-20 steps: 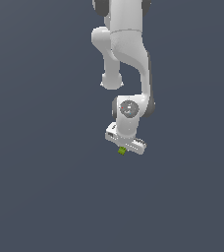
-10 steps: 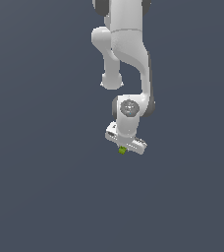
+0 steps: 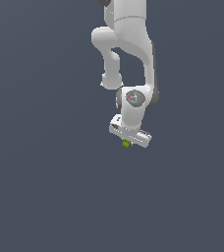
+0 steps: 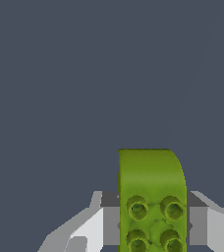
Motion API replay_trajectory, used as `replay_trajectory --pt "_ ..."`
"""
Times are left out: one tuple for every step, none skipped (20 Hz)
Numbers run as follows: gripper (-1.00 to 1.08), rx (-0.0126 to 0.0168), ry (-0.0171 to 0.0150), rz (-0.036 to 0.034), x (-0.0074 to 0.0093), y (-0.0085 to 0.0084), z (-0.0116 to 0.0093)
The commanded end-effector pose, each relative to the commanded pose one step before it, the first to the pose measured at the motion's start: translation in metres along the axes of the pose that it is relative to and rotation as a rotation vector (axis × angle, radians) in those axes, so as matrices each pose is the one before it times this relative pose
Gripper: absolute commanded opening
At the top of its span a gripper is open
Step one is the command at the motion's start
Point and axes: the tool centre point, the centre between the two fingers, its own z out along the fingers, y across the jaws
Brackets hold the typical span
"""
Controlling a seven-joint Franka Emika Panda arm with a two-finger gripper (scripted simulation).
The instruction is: Pick up the object and move it to a goal position.
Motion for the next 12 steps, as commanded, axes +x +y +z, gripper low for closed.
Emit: replay_trajectory --pt "-1.0 0.00074 0.00069 -0.00067 -0.01301 -0.00324 -0.01211" --pt "-1.0 0.0 0.0 0.0 -0.00606 -0.00134 -0.00552" --pt "-1.0 0.0 0.0 0.0 -0.00645 -0.00144 -0.00589" --pt "-1.0 0.0 0.0 0.0 -0.00684 -0.00154 -0.00628" --pt "-1.0 0.0 0.0 0.0 -0.00724 -0.00165 -0.00667" --pt "-1.0 0.0 0.0 0.0 -0.00744 -0.00172 -0.00689" --pt "-1.0 0.0 0.0 0.0 -0.00722 -0.00169 -0.00672" --pt "-1.0 0.0 0.0 0.0 -0.00695 -0.00165 -0.00651" --pt "-1.0 0.0 0.0 0.0 -0.00665 -0.0016 -0.00626" --pt "-1.0 0.0 0.0 0.0 -0.00632 -0.00154 -0.00599" --pt "-1.0 0.0 0.0 0.0 -0.00597 -0.00149 -0.0057" --pt "-1.0 -0.00036 0.00048 0.00034 -0.00553 -0.00134 -0.00544"
